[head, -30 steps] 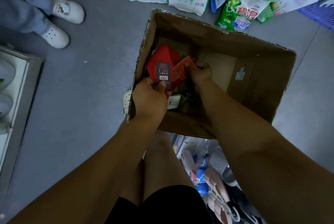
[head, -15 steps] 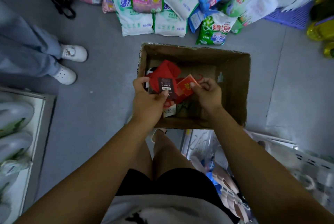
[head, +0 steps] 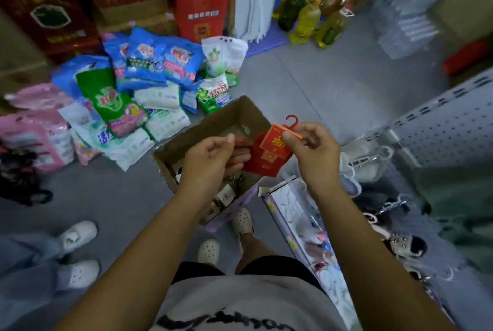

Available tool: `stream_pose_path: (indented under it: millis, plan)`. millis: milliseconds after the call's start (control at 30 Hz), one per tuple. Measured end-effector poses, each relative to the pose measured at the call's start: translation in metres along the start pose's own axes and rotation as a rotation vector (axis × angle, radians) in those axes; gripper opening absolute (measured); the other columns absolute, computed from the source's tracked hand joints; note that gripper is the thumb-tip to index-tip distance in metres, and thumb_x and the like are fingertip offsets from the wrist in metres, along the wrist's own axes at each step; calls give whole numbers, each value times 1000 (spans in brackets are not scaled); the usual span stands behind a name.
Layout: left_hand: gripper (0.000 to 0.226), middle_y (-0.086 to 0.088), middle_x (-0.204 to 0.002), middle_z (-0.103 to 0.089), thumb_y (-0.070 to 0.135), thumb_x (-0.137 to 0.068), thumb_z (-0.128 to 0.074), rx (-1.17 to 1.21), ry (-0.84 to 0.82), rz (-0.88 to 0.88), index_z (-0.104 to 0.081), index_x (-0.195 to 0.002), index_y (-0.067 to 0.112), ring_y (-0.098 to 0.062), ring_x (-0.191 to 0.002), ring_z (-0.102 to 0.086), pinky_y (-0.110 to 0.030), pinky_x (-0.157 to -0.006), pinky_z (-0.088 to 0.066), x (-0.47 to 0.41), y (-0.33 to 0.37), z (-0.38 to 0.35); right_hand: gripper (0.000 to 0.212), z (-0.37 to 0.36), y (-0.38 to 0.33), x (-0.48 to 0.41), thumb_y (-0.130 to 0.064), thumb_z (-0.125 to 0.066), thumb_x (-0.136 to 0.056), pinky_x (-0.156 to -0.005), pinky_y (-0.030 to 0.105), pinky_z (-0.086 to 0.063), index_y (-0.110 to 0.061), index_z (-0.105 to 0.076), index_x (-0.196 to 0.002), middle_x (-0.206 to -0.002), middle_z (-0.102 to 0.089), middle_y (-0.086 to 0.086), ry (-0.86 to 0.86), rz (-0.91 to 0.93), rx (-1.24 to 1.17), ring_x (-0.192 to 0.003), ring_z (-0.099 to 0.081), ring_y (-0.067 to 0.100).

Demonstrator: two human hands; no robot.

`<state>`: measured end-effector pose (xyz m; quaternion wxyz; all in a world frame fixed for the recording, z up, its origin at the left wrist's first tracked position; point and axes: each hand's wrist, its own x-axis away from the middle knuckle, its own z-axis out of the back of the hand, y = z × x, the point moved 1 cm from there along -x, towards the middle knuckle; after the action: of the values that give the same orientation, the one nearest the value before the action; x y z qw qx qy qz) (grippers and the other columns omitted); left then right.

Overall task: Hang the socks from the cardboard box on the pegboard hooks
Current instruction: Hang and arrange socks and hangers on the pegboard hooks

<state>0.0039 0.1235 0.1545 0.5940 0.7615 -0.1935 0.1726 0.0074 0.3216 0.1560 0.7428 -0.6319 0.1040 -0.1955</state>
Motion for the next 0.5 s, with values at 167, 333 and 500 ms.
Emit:
stream_pose_path:
  millis: [167, 333, 500]
  plan:
    - [21, -11, -112, -77, 13, -104, -54, -21, -275, -102, -62, -121, 4, -20, -106, -74, -27, -86, -60, 35, 35, -27, 17, 43, -35, 55, -7, -78, -84, -79, 34, -51, -18, -67, -89, -83, -67, 0, 256, 49, -152, -81, -59, 15]
    - [21, -8, -106, -79, 7, -100, -59, -171, -443, -197, -64, -120, 3, -20, -103, -75, -27, -87, -60, 70, 58, -66, 14, 93, -66, 96, -14, -78, -85, -71, 19, -53, -15, -69, -96, -90, -71, 3, 434, 124, -200, -82, -63, 11]
    - [12, 0, -79, -79, 17, -95, -69, -351, -462, -398, -72, -106, 13, -5, -72, -73, -15, -64, -55, 107, 68, -125, 8, 154, -85, 133, -24, -80, -83, -67, 19, -53, -21, -75, -88, -81, -75, -5, 563, 178, -198, -76, -69, 5]
